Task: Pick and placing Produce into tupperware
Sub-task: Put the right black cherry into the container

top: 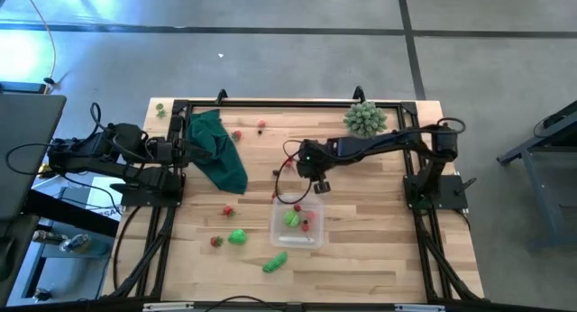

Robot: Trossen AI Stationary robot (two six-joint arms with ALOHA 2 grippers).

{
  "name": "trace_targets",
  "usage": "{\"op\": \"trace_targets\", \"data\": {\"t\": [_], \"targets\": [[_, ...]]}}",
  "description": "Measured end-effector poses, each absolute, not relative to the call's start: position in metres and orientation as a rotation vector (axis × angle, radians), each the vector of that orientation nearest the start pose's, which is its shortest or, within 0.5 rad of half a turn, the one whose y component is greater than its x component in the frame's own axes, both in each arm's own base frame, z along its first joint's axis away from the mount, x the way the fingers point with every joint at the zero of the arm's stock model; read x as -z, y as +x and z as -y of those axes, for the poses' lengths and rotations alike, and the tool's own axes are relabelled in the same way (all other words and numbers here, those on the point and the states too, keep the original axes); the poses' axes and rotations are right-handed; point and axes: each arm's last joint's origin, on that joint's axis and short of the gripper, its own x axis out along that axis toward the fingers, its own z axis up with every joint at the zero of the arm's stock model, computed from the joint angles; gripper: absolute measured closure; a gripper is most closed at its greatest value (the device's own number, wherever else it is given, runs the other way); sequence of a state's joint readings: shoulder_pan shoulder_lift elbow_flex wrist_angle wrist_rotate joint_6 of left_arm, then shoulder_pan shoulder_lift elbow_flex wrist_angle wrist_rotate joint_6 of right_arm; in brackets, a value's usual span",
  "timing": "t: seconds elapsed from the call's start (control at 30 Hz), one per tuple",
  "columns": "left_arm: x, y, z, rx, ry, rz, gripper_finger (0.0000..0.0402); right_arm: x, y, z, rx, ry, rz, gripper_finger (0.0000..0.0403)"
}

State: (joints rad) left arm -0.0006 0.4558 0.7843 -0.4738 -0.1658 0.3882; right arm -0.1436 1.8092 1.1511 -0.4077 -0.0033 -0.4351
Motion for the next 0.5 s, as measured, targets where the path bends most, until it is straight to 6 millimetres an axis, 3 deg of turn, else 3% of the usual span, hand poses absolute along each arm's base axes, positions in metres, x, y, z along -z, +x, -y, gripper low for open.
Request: {"op": "trace_targets", "data": {"t": [0.17, 0.33, 0.5], "targets": [[-0.342, 0.091, -0.005, -0.135, 0.399, -0.176, 0.0401, -0.215, 0.357, 0.05, -0.098, -0.308, -0.996, 0.0295], [-0.342, 0.091, -0.005, -0.135, 0.399, -0.175, 0.0401, -0.262, 0.358, 0.033, -0.194, -0.162, -0.853, 0.0295], [-0.342, 0.091, -0.005, -0.135, 0.399, -0.176, 0.0401, -0.275, 0.36, 0.005, -0.293, -0.089, -0.84, 0.0295]]}}
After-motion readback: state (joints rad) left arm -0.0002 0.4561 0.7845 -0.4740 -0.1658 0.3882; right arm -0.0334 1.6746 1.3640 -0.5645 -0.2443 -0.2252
